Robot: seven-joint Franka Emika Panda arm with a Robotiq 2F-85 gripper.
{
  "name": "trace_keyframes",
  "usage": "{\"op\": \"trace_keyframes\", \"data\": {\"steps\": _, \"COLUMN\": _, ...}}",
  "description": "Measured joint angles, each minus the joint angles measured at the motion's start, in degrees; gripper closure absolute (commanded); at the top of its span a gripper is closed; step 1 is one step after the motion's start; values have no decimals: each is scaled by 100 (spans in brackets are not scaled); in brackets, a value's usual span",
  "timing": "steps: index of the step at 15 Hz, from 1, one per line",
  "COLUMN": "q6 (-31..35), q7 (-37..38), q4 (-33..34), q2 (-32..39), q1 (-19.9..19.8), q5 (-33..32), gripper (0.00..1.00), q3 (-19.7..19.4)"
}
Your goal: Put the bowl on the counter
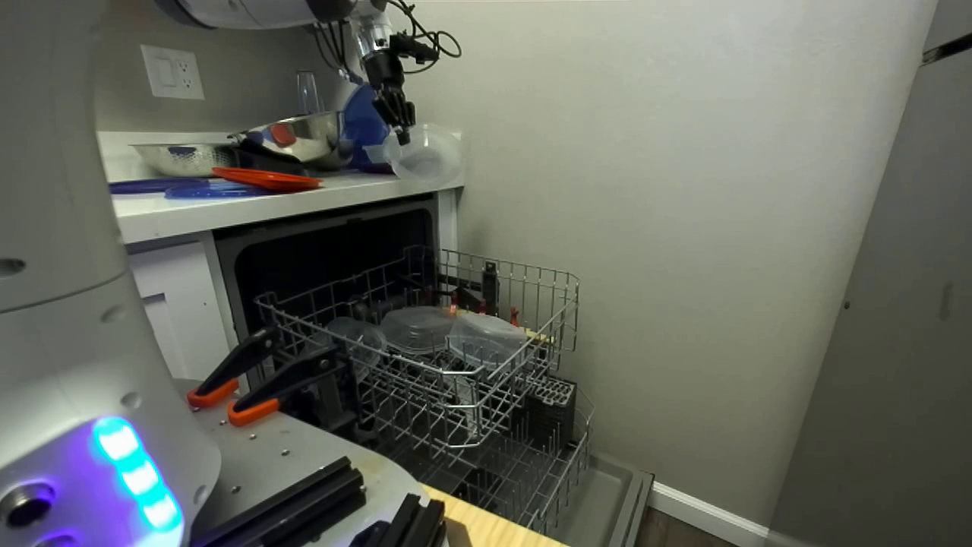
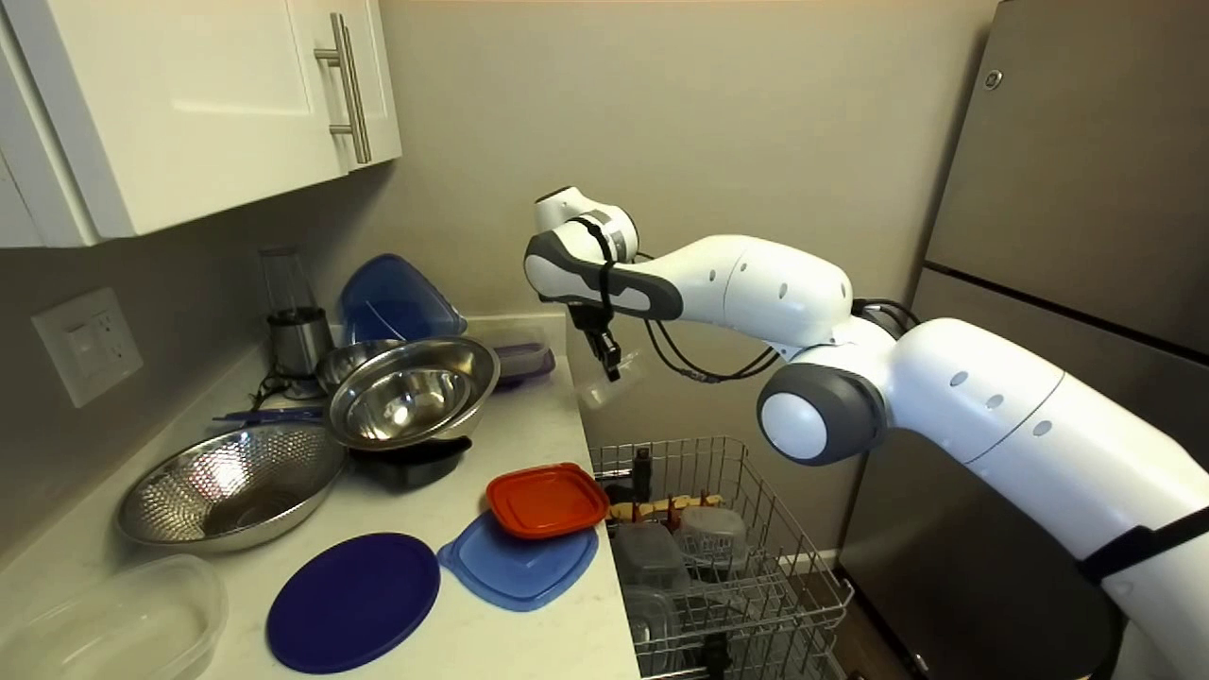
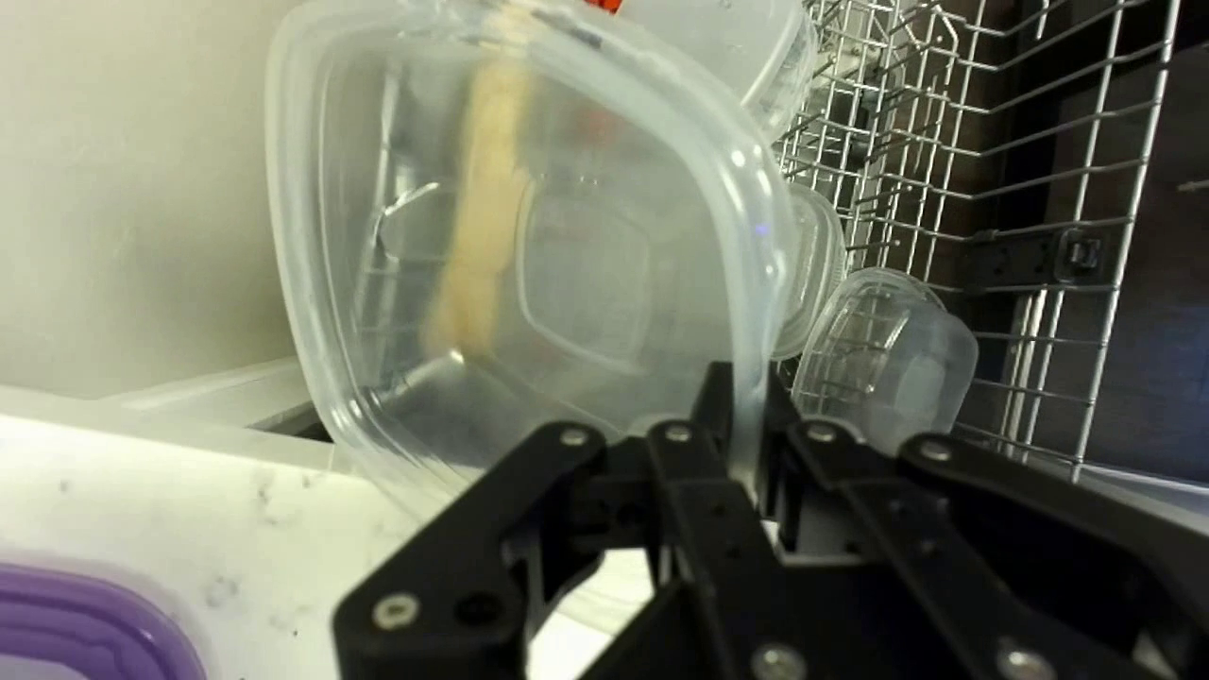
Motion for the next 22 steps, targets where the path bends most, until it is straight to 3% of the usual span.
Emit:
{"op": "trace_keyframes", "data": {"steps": 8, "q6": 75, "q7": -206, "q4": 1, "q2": -309, "q1": 323, "q5": -57, "gripper": 98, "q3": 36}}
{"op": "trace_keyframes", "data": {"steps": 14, "q6": 575, "q7": -434, "q4": -30, "q2": -308, "q1": 364, "q5": -28, "gripper": 98, "q3": 222}}
{"op": "trace_keyframes", "data": {"steps": 22, "q6": 1709, "q7": -745, "q4": -76, "q2": 89, "q1": 351, "q5": 291, "gripper": 98, "q3": 627}}
